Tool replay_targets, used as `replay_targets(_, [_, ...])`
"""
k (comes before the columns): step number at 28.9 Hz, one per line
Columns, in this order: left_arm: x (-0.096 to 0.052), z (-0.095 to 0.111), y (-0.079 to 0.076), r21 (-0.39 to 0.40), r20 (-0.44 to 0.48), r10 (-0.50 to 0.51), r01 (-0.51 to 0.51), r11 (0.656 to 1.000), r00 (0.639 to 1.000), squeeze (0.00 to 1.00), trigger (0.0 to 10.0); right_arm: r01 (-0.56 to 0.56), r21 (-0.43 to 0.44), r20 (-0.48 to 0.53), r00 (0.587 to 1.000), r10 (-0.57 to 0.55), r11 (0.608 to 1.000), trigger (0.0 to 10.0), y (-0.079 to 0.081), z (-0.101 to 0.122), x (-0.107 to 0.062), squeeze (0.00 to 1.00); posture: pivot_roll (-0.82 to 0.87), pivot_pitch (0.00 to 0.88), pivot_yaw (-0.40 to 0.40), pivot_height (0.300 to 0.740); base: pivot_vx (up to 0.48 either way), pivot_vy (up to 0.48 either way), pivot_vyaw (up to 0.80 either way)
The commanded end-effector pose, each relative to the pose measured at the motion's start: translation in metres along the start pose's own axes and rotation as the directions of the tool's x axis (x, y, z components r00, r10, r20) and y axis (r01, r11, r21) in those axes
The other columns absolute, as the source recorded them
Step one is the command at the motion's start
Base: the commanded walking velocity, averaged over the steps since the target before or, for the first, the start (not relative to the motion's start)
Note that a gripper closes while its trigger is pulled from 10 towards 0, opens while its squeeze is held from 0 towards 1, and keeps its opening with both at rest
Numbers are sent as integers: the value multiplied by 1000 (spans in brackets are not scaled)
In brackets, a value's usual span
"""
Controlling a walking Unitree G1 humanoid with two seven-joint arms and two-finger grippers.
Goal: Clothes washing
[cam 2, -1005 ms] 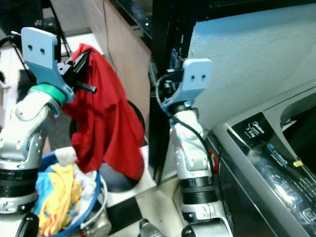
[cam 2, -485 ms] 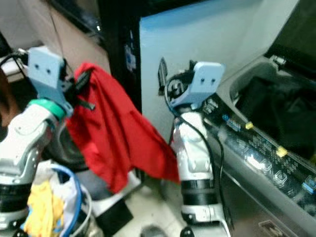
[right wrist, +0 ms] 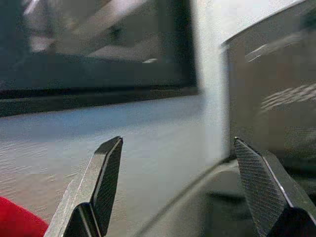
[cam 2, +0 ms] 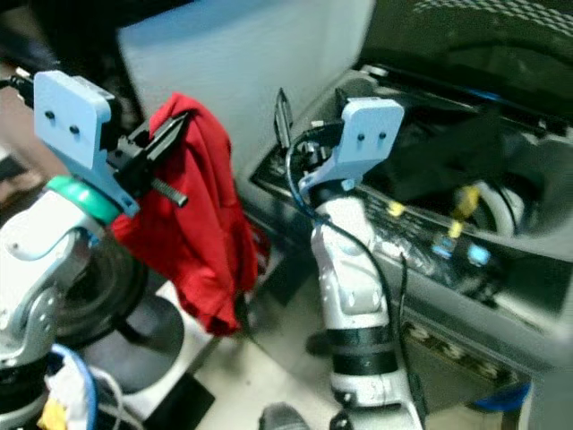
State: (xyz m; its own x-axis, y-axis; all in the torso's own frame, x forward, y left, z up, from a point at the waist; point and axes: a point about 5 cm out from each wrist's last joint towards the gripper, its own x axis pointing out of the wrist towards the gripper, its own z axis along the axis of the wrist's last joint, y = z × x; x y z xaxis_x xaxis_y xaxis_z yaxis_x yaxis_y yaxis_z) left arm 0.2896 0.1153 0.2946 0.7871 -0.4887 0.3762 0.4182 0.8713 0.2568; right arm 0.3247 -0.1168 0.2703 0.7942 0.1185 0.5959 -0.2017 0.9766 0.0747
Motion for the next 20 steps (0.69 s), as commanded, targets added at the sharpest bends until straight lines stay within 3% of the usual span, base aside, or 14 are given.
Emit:
replay_targets(1, [1,7,7,16,38,32,-33,999,999,0,10000,-6,11,6,1000,6,1000,10000,4,1,0,0,-46,0,72,726,0,0,-800])
replay_targets(2, [6,11,15,35,58,56,-58,998,997,0,10000,2,17,16,1000,-2,1000,10000,3,4,2,0,-44,0,73,726,0,0,-800])
replay_targets(10, [7,15,20,50,64,75,-79,996,995,0,10000,11,26,20,1000,-12,1000,10000,1,5,3,0,-43,0,73,726,0,0,-800])
replay_targets(16, [6,17,36,76,49,156,-160,984,987,0,10000,84,137,0,996,-85,987,10000,-6,6,5,0,-37,0,73,726,0,0,-800])
replay_targets(20, [8,16,38,77,48,169,-173,982,984,0,10000,105,161,-7,994,-105,981,10000,-9,5,5,0,-38,0,75,726,0,0,-800])
